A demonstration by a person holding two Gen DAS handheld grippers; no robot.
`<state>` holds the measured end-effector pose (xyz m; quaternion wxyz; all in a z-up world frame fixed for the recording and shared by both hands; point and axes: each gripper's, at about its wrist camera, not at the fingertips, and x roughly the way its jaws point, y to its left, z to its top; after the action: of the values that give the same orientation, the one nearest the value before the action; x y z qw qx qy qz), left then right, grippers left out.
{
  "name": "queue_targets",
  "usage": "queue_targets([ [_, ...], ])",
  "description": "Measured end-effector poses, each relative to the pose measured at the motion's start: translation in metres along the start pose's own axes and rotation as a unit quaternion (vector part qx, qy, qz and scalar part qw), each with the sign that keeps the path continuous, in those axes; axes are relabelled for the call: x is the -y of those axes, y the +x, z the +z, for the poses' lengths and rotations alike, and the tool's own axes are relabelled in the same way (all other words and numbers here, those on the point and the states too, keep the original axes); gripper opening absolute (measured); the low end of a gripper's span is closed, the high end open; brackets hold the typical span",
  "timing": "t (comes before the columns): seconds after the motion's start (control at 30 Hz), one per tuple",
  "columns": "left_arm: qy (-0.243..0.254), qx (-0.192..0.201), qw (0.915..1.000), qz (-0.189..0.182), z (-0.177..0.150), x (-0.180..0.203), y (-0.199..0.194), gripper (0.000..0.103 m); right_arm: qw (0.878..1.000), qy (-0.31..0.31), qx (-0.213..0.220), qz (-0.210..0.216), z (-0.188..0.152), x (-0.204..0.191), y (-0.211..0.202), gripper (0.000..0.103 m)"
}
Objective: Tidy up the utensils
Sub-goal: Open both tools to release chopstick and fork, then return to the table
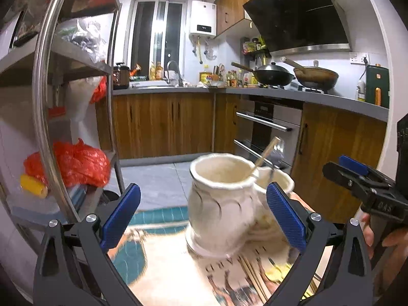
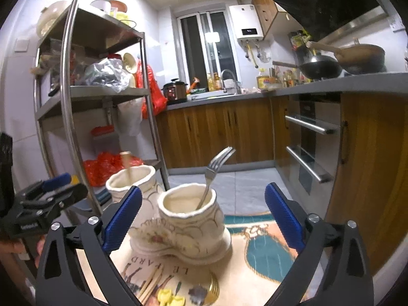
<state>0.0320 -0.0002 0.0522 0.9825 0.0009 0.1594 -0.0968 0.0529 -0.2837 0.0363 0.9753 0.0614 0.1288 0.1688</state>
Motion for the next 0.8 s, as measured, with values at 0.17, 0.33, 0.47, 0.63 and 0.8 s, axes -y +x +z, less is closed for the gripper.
queue_targets([
  [0.17, 0.004, -0.020, 0.9998, -0.007, -0.018, 0.004, -0.009, 0.097, 1.000, 0.001, -0.014, -0.014, -0.018, 0.004, -0.011, 0.098],
  [0.33, -0.008, -0.053, 0.9984, -0.019, -0.041, 0.005, -0.011, 0.097, 0.999, 0.009, -0.043, -0.027, -0.036, 0.010, -0.019, 0.098],
  [0.47, -0.003, -0.071, 0.9973, -0.019, -0.059, 0.007, -0.009, 0.097, 0.997, 0.015, -0.061, -0.038, -0.048, 0.015, -0.028, 0.098],
  [0.63, 0.002, -0.100, 0.9947, -0.026, -0.079, 0.010, -0.004, 0.097, 0.995, 0.014, -0.092, -0.046, -0.067, 0.017, -0.037, 0.098],
  [0.8, 0.013, -0.132, 0.9908, -0.026, -0.093, 0.018, 0.006, 0.097, 0.991, -0.003, -0.127, -0.051, -0.083, 0.017, -0.039, 0.098],
])
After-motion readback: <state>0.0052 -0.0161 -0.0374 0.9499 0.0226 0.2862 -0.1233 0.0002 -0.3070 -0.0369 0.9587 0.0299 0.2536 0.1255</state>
